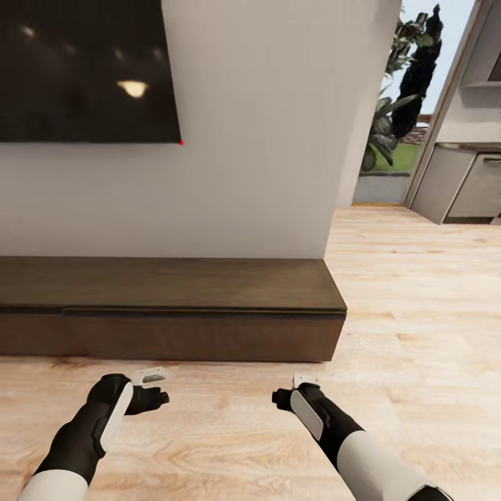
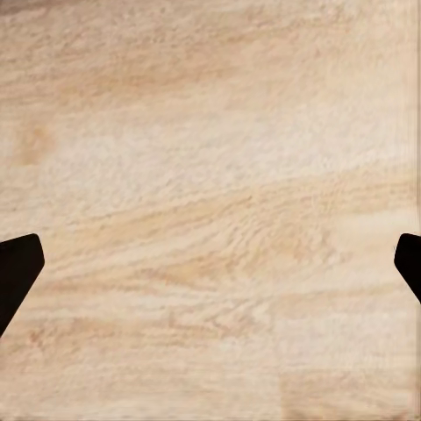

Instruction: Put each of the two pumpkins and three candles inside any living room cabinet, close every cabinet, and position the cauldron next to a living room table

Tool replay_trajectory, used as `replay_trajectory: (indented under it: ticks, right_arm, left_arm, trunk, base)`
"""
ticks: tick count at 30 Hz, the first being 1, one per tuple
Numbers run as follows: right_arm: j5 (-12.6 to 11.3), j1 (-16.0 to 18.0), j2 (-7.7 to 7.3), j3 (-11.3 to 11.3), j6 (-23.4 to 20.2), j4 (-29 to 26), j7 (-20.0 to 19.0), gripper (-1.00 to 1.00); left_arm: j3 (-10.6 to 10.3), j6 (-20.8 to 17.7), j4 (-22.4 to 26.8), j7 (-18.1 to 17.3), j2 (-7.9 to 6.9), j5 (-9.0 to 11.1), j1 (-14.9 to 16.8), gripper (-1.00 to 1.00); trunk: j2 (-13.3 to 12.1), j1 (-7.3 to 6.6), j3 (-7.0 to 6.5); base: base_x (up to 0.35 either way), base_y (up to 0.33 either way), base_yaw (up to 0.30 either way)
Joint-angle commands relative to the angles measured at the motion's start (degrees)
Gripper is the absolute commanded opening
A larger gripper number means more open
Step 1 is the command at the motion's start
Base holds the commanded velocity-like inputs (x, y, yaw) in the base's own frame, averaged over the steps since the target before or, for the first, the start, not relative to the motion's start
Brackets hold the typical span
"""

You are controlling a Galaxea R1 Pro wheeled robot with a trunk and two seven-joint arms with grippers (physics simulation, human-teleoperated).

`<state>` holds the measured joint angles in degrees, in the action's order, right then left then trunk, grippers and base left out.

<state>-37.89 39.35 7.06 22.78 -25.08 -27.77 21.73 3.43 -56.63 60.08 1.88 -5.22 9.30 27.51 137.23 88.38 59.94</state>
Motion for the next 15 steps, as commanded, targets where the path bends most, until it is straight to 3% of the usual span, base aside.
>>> replay_trajectory:
  ticks: [1,7,15]
  right_arm:
    - [-0.06,-0.15,-0.01,-0.02,-0.62,0.00,0.04,1.00]
    - [-0.28,-0.37,-0.34,-0.15,-1.60,0.00,0.54,1.00]
    - [-0.14,-4.02,-0.65,-0.09,-1.41,-0.43,0.63,1.00]
  left_arm:
    - [-0.06,0.04,-0.07,0.73,0.04,0.04,-0.03,1.00]
    - [-0.18,0.47,-1.31,3.38,0.19,0.11,-0.15,1.00]
    - [0.01,2.21,-6.05,4.29,0.29,0.10,-0.34,1.00]
  trunk:
    - [-0.42,-0.23,-0.18]
    - [-2.82,-1.54,-1.26]
    - [-6.03,-3.30,-2.65]
  base:
    - [-0.043,0.000,0.000]
    - [-0.037,0.000,0.075]
    - [-0.256,0.000,0.222]
